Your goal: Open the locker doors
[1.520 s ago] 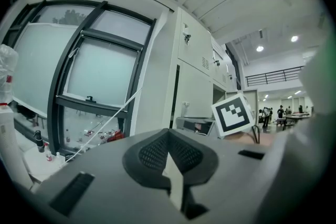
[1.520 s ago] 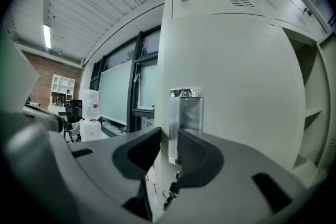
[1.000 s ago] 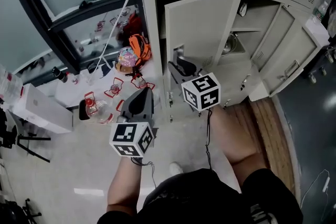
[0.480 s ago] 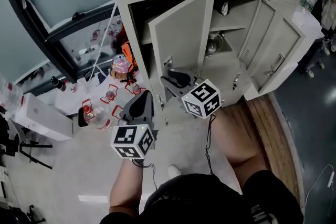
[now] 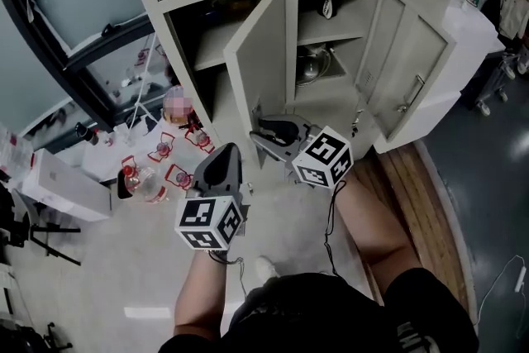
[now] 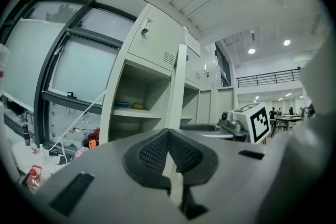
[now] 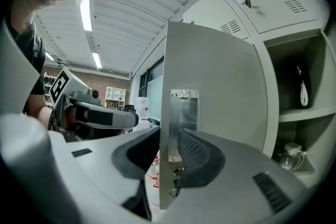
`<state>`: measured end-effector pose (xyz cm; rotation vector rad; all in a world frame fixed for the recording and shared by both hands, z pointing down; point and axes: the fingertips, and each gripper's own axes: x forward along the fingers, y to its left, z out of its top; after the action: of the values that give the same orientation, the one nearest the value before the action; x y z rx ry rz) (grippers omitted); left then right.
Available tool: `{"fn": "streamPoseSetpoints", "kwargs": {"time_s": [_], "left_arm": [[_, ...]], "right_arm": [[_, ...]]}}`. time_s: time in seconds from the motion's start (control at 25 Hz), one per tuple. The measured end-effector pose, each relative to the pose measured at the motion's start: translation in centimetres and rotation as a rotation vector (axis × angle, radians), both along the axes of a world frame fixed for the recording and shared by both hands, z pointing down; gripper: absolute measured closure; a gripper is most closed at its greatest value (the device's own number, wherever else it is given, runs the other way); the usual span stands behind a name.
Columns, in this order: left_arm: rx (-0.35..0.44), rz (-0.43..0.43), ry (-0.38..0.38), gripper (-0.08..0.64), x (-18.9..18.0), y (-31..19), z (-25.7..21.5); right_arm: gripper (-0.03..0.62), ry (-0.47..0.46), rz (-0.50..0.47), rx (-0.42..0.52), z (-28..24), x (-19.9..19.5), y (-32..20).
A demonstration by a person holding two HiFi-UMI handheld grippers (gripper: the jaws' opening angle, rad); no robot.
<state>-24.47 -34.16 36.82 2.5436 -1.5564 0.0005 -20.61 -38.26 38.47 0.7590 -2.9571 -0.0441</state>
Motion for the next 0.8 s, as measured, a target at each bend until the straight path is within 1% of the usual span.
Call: {"fn": "streamPoseSetpoints", "kwargs": {"time_s": [0.2,0.4,0.52,0.6,0.72,0.8], "left_arm": [[0.011,0.004,-0.009,0.561,2.5,1.6,-0.5],[0.021,0.002,-0.015,0.561,4.0,3.1,-1.1],[0.023,0.004,-0.017,0.561,4.7,3.9,-1.2],[0.022,0.003,-0.015,0.561,5.1,4.4,-1.3],[0.021,0.004,-0.01,0.561,5.8,5.0,-1.2],[0.019,0.008,-0.008,0.561,6.3,5.3,-1.0]], "right_arm": [[0.48,0.0,0.02,-0.003,0.2,3.0,1.2],[0.48,0.015,0.071,0.012,0.1,5.1,1.8],[0.478,0.041,0.133,0.041,0.0,6.1,2.0],[0.458,0.047,0.18,0.051,0.0,6.9,2.1],[0.416,0.033,0.241,0.037,0.0,8.5,1.9],[0.417,0.027,0.272,0.029,0.0,9.5,2.0]]}}
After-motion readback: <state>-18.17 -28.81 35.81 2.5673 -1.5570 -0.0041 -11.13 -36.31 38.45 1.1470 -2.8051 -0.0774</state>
